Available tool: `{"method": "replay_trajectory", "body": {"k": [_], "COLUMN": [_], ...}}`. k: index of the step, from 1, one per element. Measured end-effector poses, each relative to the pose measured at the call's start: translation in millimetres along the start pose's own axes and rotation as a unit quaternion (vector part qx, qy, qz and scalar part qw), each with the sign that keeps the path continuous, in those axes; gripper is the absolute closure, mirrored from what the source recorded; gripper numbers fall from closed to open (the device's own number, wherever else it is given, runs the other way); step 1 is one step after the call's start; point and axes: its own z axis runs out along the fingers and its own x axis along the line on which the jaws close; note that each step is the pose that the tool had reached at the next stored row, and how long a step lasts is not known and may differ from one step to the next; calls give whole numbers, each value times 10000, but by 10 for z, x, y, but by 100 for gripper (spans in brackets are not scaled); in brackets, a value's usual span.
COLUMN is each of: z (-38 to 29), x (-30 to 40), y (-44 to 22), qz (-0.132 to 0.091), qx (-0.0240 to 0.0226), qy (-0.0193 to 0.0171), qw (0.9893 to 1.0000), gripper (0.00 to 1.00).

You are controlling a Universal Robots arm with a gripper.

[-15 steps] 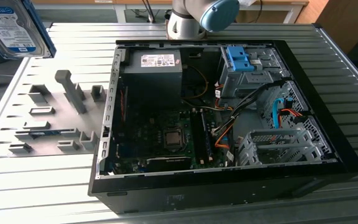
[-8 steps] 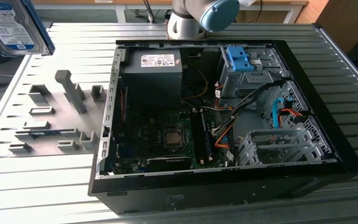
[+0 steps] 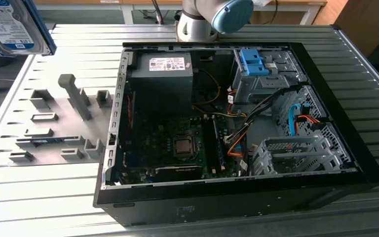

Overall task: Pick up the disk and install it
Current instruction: 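Pick up the disk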

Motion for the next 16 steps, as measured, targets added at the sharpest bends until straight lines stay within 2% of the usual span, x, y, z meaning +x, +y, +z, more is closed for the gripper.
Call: {"method": "replay_trajectory", "body": {"k": [16], "z": [-170], "x": [-1], "y": [4], "qz": [0], "qx": [0], "qy": [0], "qw": [10000], "gripper": [63]}}
